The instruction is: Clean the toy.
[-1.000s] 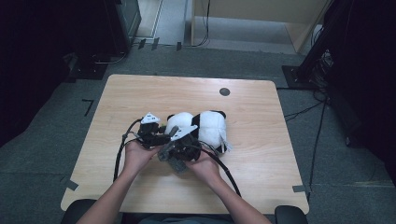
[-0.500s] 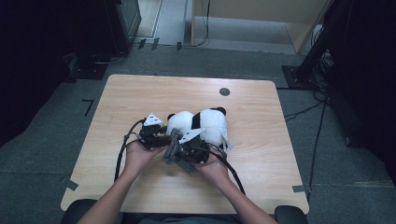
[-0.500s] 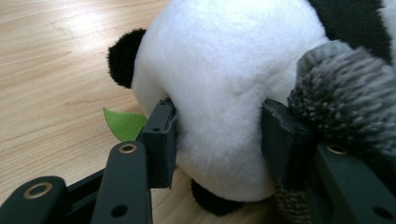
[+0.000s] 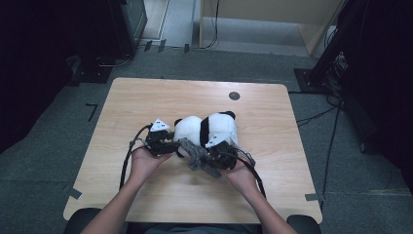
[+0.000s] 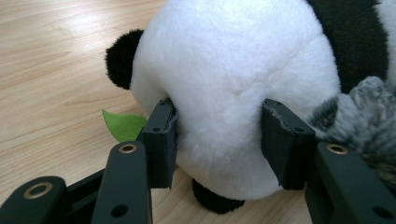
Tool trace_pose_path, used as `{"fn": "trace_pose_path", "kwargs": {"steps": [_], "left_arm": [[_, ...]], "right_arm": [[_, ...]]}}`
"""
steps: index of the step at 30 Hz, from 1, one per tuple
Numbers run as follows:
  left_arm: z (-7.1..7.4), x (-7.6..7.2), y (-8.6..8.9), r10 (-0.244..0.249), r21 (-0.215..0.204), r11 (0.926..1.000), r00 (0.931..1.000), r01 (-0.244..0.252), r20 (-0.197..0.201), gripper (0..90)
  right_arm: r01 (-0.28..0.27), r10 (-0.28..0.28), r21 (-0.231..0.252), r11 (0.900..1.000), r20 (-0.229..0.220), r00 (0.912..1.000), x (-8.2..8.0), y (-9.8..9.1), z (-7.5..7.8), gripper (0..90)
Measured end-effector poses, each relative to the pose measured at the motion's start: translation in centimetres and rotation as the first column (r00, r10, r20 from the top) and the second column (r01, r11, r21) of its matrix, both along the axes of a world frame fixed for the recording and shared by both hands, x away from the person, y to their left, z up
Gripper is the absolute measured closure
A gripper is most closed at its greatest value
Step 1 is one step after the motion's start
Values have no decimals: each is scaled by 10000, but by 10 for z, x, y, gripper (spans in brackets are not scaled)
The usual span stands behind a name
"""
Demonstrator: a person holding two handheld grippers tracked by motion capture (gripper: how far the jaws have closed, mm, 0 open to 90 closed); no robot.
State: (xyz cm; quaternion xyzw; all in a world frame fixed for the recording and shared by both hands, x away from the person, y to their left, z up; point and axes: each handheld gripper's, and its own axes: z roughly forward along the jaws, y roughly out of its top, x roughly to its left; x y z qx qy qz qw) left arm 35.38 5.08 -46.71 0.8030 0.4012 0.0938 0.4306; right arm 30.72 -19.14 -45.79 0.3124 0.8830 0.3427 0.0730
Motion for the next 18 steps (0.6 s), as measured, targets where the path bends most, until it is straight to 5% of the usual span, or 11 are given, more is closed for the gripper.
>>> {"fn": "trace_pose_path", "kwargs": {"steps": [18], "left_arm": [[0, 1, -1, -44, -27, 10000, 10000, 44, 16, 503]], "right_arm": [[442, -455, -621, 9971, -201, 9988, 0, -50, 5, 797]]}}
